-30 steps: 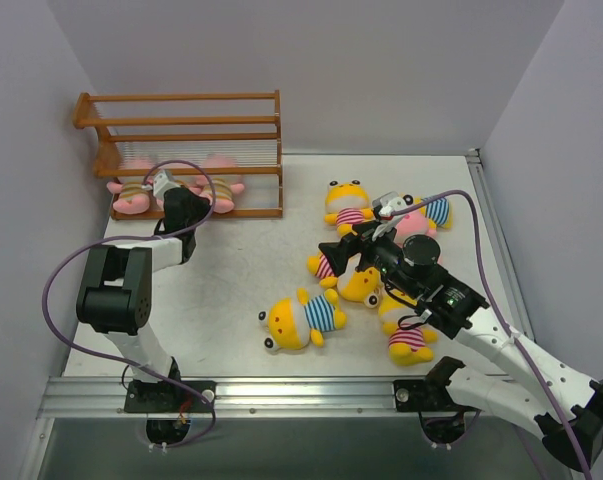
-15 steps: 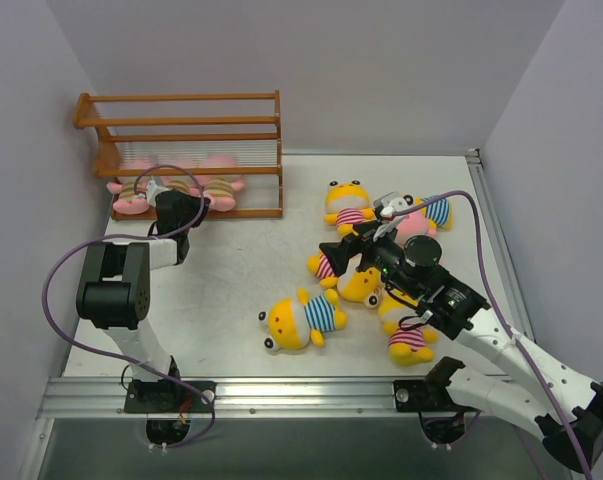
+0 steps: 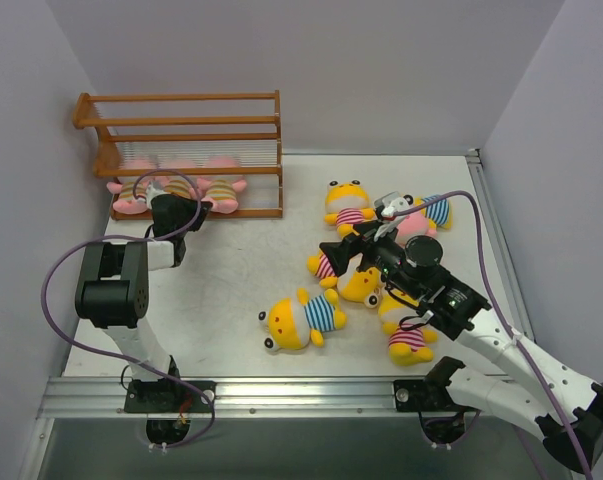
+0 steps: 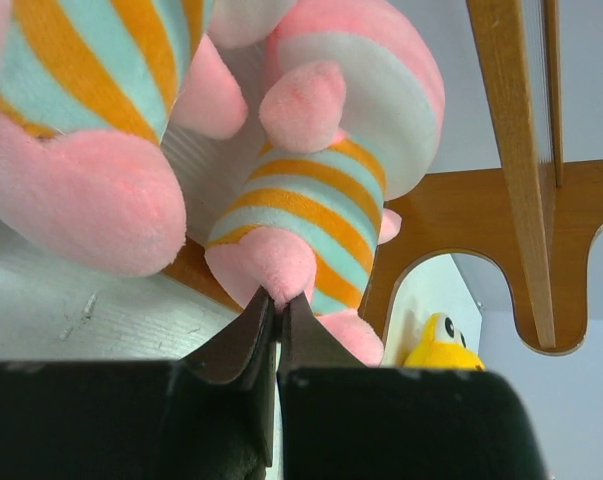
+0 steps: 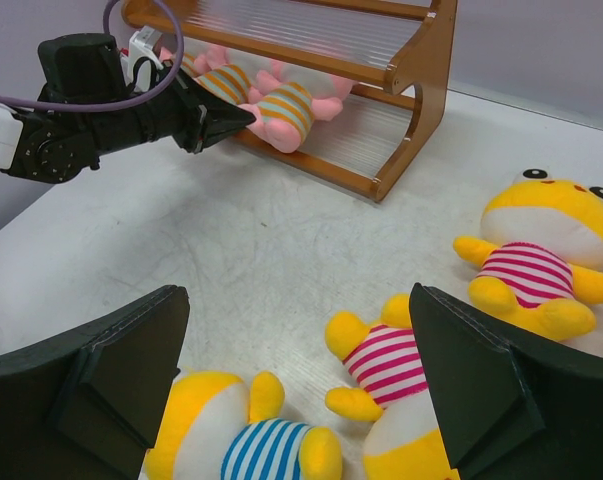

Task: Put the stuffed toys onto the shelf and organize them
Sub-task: Place the stuffed toy onto shelf

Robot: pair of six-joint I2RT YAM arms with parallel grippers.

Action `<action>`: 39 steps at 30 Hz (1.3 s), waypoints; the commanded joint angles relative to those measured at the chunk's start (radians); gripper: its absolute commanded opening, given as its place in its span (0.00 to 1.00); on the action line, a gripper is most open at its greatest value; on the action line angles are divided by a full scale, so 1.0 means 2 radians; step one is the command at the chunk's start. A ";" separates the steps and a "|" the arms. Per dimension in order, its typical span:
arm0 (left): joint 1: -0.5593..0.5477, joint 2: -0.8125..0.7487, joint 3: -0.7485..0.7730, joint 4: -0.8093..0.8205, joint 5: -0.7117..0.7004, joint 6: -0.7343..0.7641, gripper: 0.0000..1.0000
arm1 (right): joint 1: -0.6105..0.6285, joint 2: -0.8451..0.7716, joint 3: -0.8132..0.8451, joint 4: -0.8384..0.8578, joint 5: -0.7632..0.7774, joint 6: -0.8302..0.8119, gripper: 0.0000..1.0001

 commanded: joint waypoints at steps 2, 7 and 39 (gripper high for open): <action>0.002 -0.002 0.002 0.024 0.025 0.001 0.02 | -0.004 -0.012 0.000 0.022 -0.001 0.002 0.98; 0.019 -0.014 0.000 0.007 0.023 0.007 0.02 | -0.003 -0.012 0.001 0.022 -0.003 0.003 0.97; 0.029 -0.053 0.012 -0.040 0.023 0.038 0.63 | -0.003 -0.011 0.002 0.021 -0.009 0.006 0.98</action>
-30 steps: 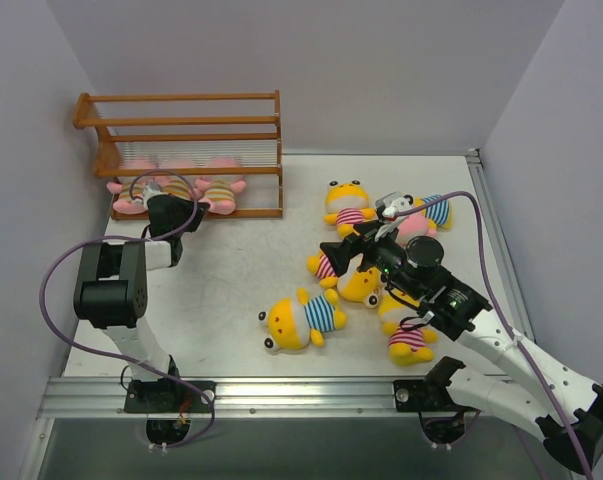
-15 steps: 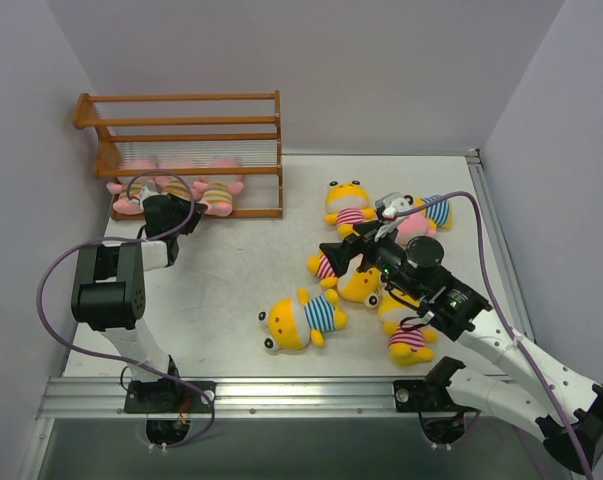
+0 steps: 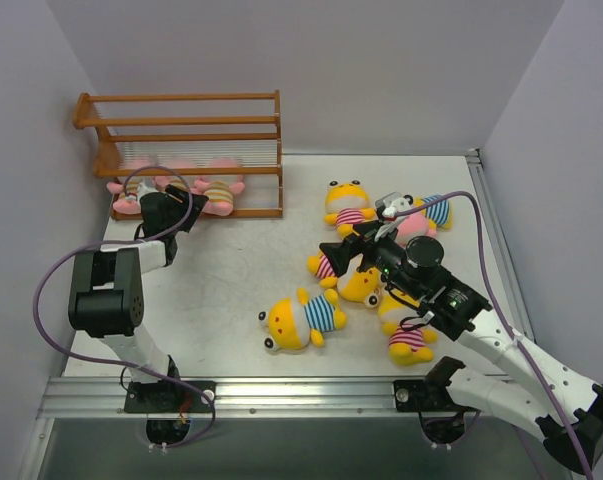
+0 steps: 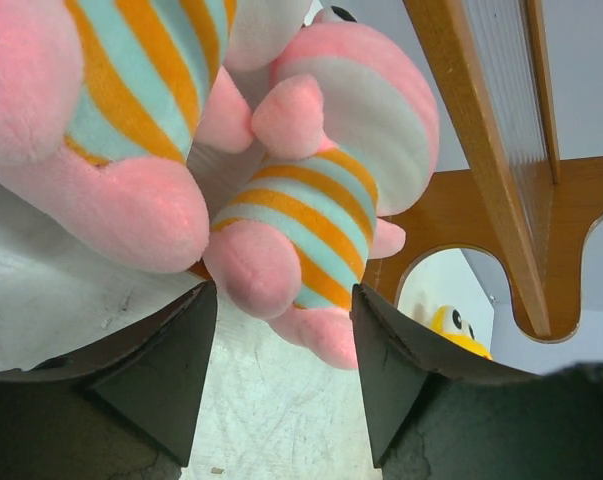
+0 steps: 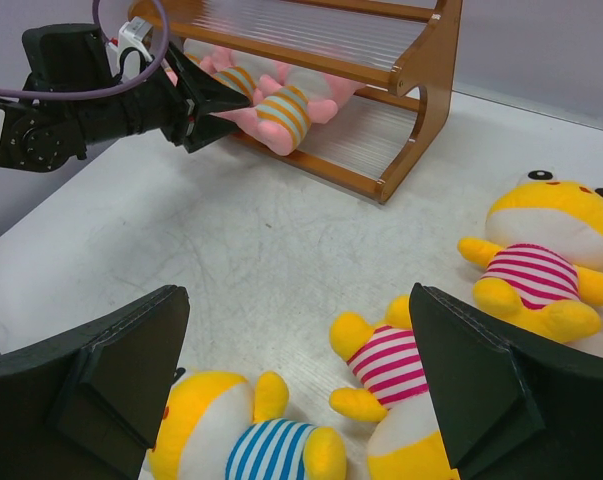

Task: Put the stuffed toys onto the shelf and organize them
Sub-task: Place the stuffed toy onto shelf

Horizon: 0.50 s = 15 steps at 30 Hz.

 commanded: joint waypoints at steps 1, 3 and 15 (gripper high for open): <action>0.003 -0.024 0.011 0.000 -0.004 0.007 0.65 | -0.003 -0.008 0.002 0.021 -0.005 0.003 0.97; 0.003 -0.029 0.009 -0.002 -0.004 0.007 0.68 | -0.003 -0.008 0.004 0.019 -0.003 0.003 0.98; 0.003 -0.158 0.004 -0.169 -0.044 0.098 0.91 | -0.006 -0.021 0.021 -0.047 0.118 0.020 0.99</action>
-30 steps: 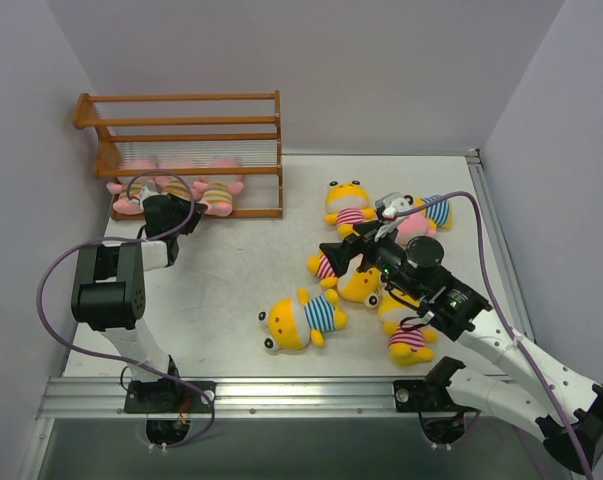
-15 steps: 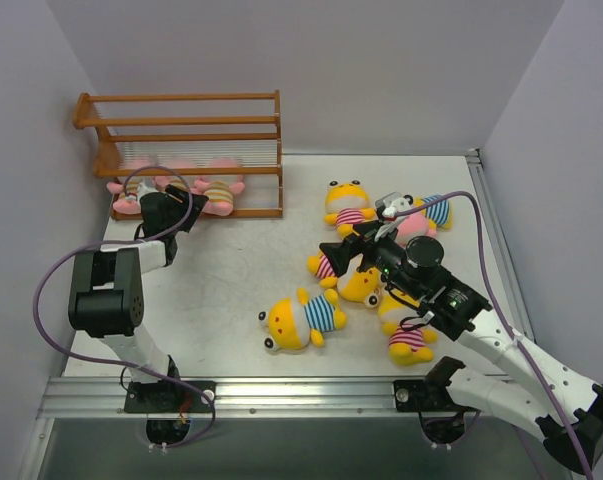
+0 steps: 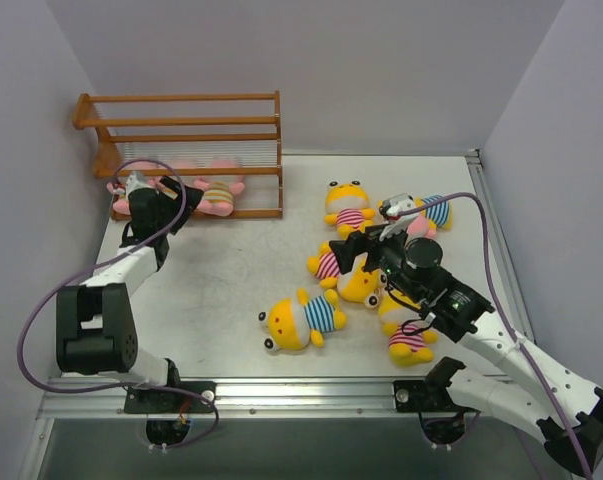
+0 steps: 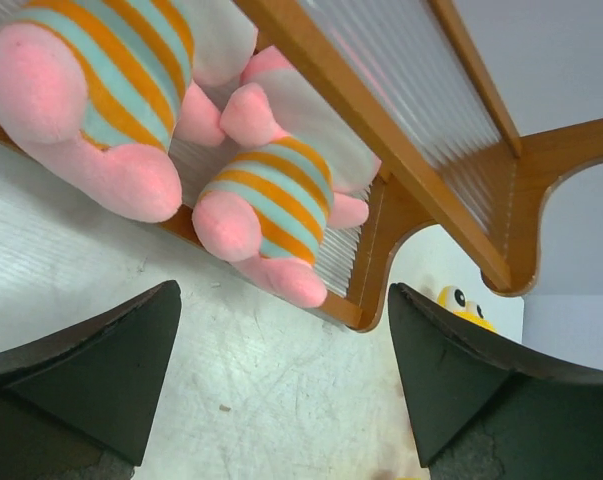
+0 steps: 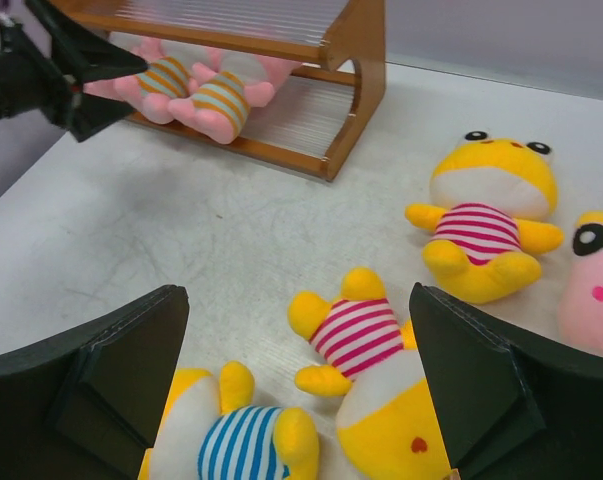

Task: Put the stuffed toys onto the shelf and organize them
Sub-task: Place the stuffed toy onto shelf, then grab a stuffed toy with the right arm

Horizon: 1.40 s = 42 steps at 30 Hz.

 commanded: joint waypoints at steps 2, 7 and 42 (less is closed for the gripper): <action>0.002 -0.089 0.006 -0.106 -0.032 0.075 0.94 | -0.010 -0.018 0.024 -0.035 0.091 0.017 0.99; 0.002 -0.193 0.018 -0.201 -0.045 0.131 0.97 | -0.043 -0.016 0.036 -0.105 0.145 0.058 1.00; -0.183 -0.398 0.029 -0.428 -0.123 0.384 0.94 | -0.322 0.277 0.179 -0.149 -0.050 0.004 0.90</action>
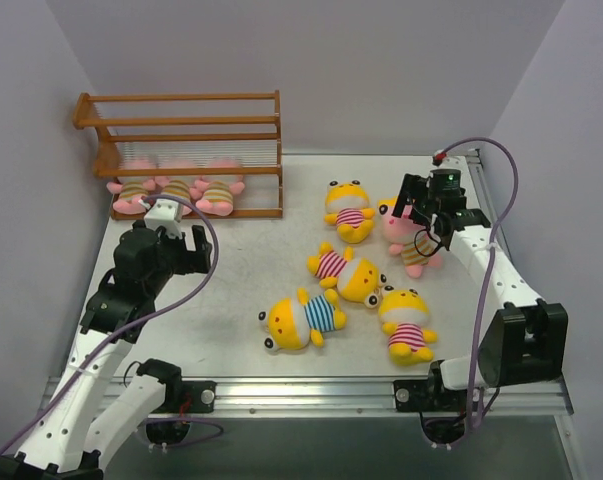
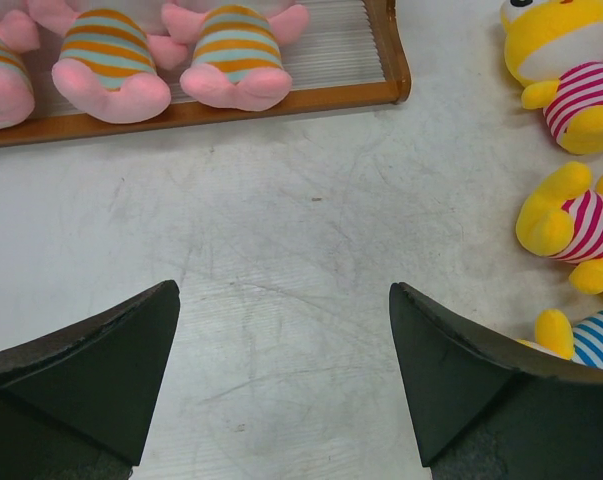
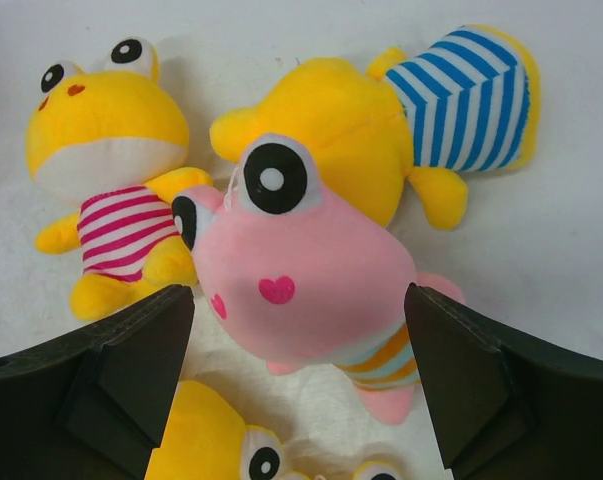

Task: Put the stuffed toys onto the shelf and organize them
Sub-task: Grab a stuffed toy with the right arm

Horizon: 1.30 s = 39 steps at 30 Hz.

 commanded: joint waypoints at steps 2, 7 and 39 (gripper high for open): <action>-0.014 -0.007 0.005 -0.004 -0.023 0.014 0.94 | -0.004 0.039 0.036 -0.002 -0.043 -0.056 0.89; -0.016 -0.010 0.002 -0.004 -0.023 0.014 0.94 | -0.005 0.059 0.031 -0.008 -0.054 -0.068 0.89; -0.016 0.014 -0.013 0.073 0.109 -0.047 0.94 | 0.009 -0.105 -0.034 0.098 -0.155 0.082 0.00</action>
